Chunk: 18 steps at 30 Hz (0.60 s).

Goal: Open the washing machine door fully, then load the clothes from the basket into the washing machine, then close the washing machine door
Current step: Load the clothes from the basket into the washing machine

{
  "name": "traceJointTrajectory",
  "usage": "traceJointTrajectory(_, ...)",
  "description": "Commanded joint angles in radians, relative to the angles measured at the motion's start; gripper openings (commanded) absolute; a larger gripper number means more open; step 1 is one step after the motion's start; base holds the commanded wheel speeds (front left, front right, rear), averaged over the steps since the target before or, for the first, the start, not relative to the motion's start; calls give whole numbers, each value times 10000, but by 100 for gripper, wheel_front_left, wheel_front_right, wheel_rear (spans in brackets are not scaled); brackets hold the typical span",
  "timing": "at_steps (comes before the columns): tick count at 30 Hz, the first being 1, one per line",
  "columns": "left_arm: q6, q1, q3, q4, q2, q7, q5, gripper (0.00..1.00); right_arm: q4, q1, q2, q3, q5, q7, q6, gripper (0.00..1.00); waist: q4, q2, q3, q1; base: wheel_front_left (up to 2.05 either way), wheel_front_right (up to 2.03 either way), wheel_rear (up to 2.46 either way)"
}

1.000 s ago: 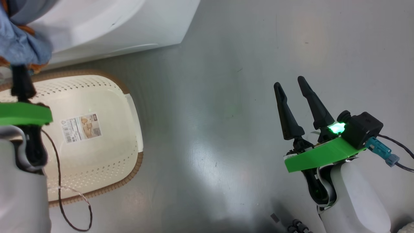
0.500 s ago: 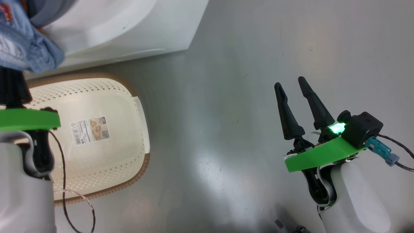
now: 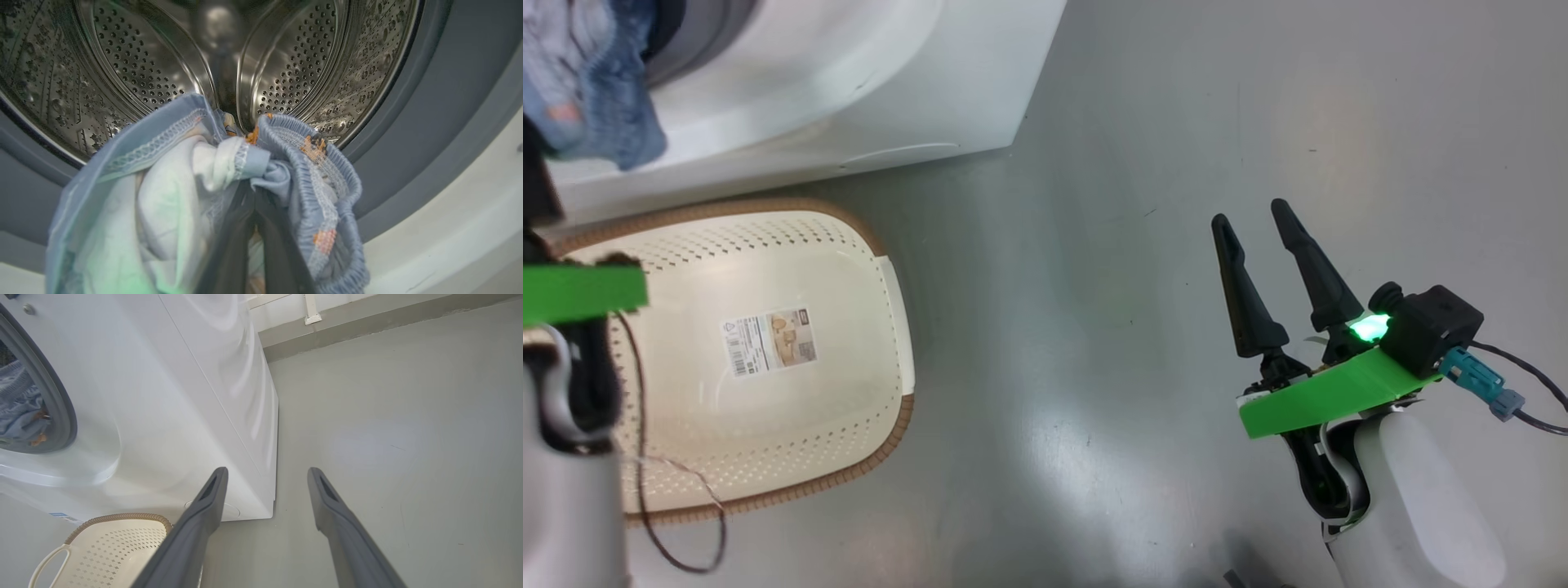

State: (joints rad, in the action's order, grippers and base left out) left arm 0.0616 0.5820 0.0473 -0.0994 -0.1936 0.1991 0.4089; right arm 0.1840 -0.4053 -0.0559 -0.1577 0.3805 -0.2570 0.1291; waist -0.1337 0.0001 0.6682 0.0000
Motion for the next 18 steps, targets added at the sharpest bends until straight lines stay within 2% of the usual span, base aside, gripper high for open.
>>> traceJointTrajectory(1,-120,327,335,326,-527,-241,-40,0,-168,366,57,-292,97,-48,16,100,-17,-1,-29,0,0,0,0)
traceJointTrajectory(8,-104,1843,291,-231,-1163,-1039,-79,0,-156,358,57,-353,143,-48,16,100,-183,-1,-31,0,0,0,0)
traceJointTrajectory(18,105,4099,-57,-1794,-1869,-1933,-158,0,-251,298,57,-404,356,-48,16,100,-487,-1,394,0,0,0,0)
